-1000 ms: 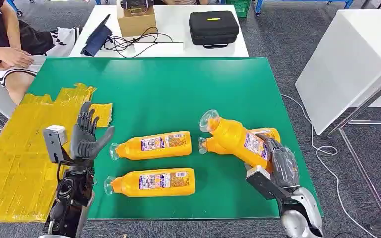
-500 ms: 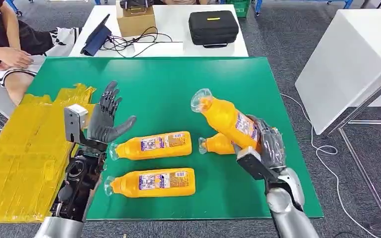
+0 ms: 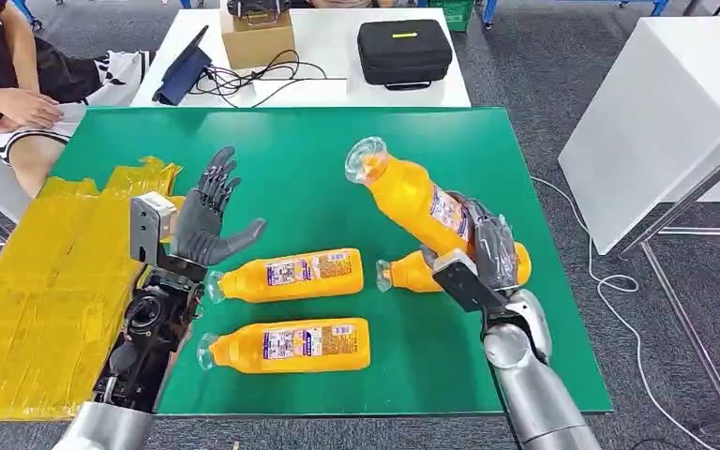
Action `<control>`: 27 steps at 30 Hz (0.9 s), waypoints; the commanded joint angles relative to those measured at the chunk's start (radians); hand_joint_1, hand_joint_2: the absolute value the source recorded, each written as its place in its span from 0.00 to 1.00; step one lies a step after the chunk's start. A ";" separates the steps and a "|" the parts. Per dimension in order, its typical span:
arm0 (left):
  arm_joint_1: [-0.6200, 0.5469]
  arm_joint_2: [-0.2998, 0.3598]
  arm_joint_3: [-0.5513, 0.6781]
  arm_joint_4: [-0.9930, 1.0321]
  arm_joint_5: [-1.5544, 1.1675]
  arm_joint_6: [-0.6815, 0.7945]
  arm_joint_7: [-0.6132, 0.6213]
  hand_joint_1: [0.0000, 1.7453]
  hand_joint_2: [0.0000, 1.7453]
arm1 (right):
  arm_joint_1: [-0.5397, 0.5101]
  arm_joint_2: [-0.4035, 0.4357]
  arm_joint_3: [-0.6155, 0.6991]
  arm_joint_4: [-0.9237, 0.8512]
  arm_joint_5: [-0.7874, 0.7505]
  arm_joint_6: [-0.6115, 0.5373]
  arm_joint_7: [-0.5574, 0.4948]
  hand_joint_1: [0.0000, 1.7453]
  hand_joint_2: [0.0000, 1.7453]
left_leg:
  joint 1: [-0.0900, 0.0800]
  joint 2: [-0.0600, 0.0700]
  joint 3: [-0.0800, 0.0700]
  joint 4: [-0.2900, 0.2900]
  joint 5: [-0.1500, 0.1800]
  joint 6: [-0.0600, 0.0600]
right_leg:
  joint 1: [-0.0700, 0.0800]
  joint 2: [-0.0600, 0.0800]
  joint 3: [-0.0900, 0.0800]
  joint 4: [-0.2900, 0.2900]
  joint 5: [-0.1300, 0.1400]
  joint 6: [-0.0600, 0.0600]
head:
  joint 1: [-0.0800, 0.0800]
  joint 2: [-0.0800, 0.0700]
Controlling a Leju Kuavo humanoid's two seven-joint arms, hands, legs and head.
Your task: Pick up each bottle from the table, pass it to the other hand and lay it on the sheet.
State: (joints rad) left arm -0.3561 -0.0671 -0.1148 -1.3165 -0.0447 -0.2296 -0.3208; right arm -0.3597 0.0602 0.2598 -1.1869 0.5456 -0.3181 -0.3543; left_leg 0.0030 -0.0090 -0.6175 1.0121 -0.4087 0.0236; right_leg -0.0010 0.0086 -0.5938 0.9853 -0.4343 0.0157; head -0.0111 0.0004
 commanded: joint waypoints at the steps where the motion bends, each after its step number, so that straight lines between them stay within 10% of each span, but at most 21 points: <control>1: -0.039 0.016 -0.084 0.015 -0.007 -0.010 0.007 0.00 1.00 | -0.177 0.079 0.060 0.191 -0.012 -0.039 -0.015 1.00 1.00 | 0.000 0.003 0.002 0.000 -0.001 -0.001 | 0.000 0.002 0.001 0.001 0.000 0.000 | 0.000 0.000; 27: -0.057 -0.007 -0.115 0.033 0.085 -0.067 0.027 0.00 1.00 | -0.254 0.182 0.260 0.374 -0.023 0.006 -0.077 1.00 1.00 | 0.001 0.000 0.005 -0.001 -0.002 -0.001 | 0.000 -0.001 0.005 0.000 -0.002 0.000 | 0.000 0.000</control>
State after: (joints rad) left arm -0.3692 -0.0794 -0.2194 -1.3523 0.0092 -0.2941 -0.2964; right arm -0.5672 0.2339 0.4155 -0.9392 0.5131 -0.3246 -0.4410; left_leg 0.0034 -0.0092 -0.6172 1.0121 -0.4085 0.0235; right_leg -0.0008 0.0086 -0.5942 0.9856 -0.4343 0.0157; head -0.0107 0.0004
